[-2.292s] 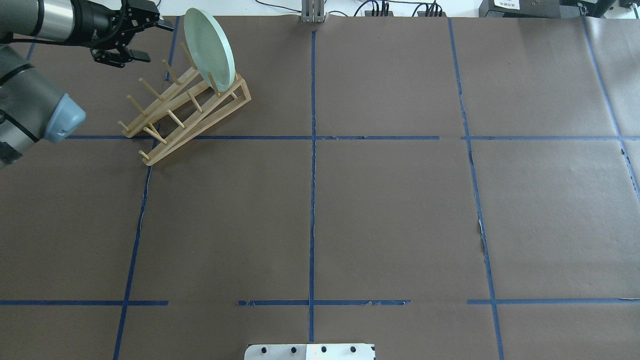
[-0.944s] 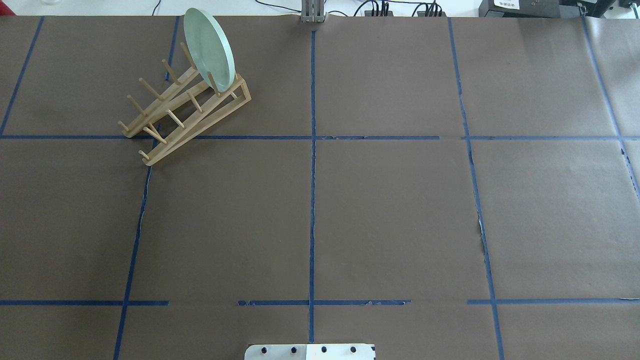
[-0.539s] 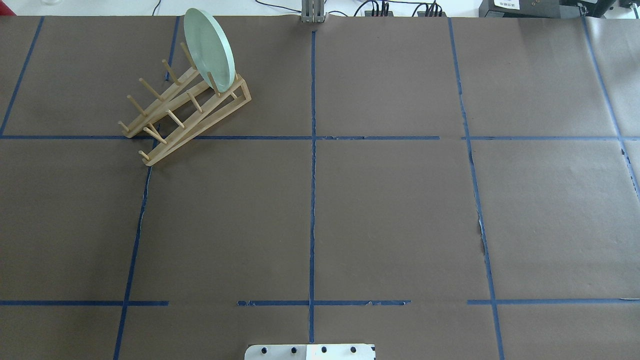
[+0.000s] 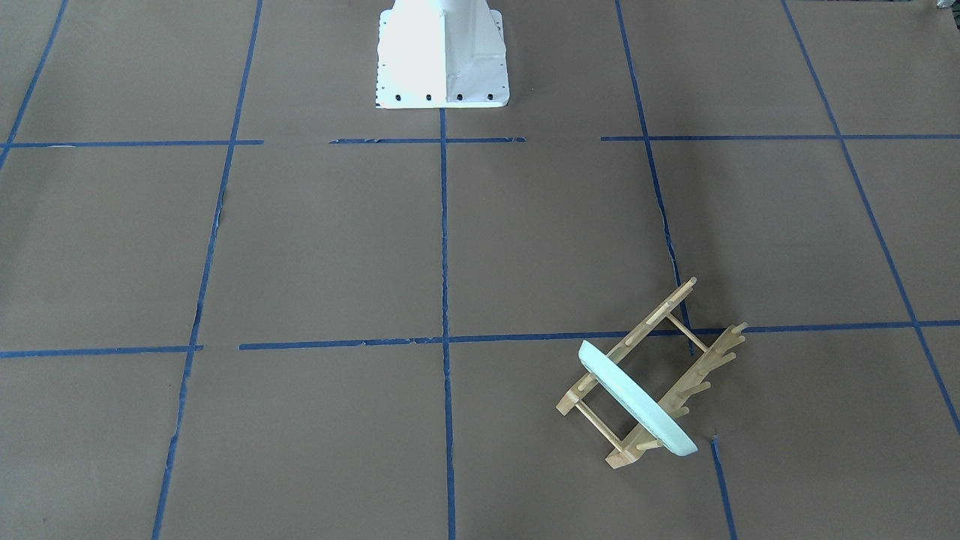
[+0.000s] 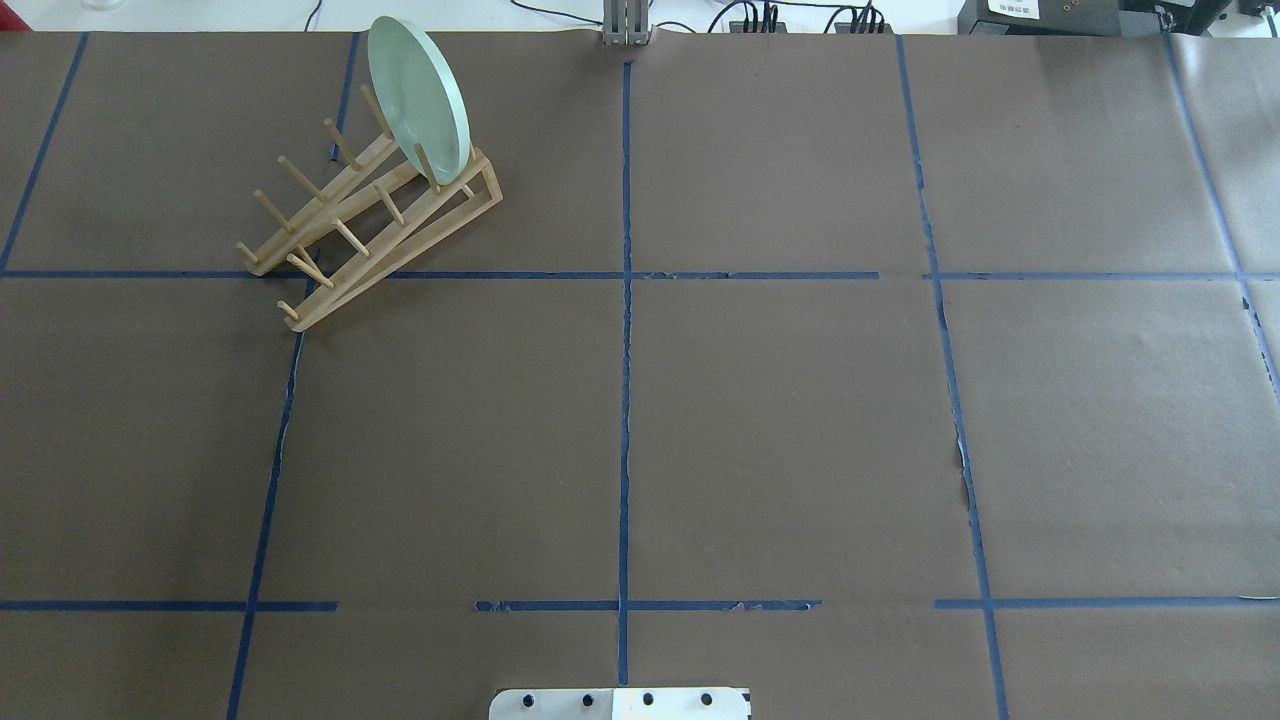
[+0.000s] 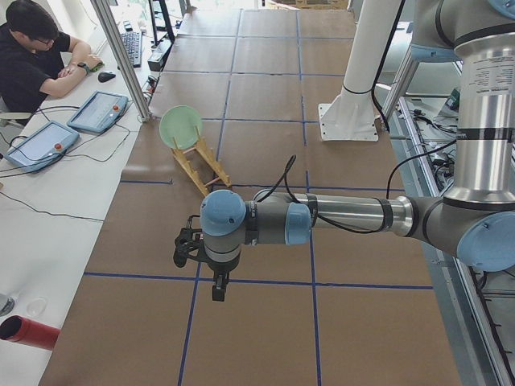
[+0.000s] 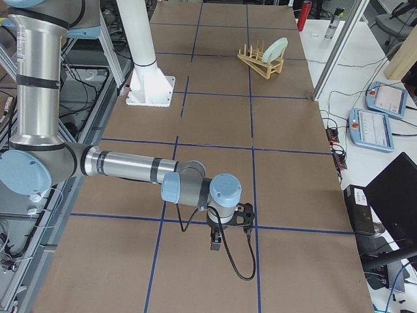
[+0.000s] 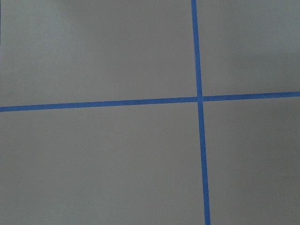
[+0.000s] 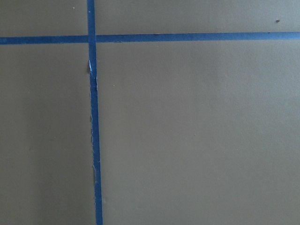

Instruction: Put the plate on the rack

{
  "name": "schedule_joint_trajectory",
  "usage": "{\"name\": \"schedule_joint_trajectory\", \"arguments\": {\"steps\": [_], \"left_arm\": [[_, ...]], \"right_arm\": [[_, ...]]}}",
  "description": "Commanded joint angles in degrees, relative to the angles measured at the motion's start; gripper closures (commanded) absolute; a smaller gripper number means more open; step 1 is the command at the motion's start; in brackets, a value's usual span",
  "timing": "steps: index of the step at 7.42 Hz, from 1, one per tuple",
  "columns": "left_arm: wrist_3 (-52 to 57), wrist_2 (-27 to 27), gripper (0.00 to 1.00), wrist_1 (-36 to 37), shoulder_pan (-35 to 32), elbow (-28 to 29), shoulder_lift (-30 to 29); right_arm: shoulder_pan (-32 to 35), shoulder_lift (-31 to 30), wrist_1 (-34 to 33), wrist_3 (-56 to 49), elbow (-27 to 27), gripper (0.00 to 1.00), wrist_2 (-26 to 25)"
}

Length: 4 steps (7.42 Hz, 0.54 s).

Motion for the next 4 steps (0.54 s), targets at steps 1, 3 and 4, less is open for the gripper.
{"name": "schedule_joint_trajectory", "arguments": {"steps": [1, 3, 4], "left_arm": [[-1.8, -0.2, 0.00, -2.4, 1.7, -0.4, 0.7], [-1.7, -1.0, 0.00, -2.8, 1.6, -1.0, 0.6], [-1.7, -1.0, 0.00, -5.4, 1.6, -1.1, 0.7]], "right_arm": [[0.0, 0.0, 0.0, 0.0, 0.0, 0.00, 0.0], [-0.1, 0.0, 0.0, 0.0, 0.0, 0.00, 0.0], [-0.1, 0.0, 0.0, 0.0, 0.0, 0.00, 0.0]]}}
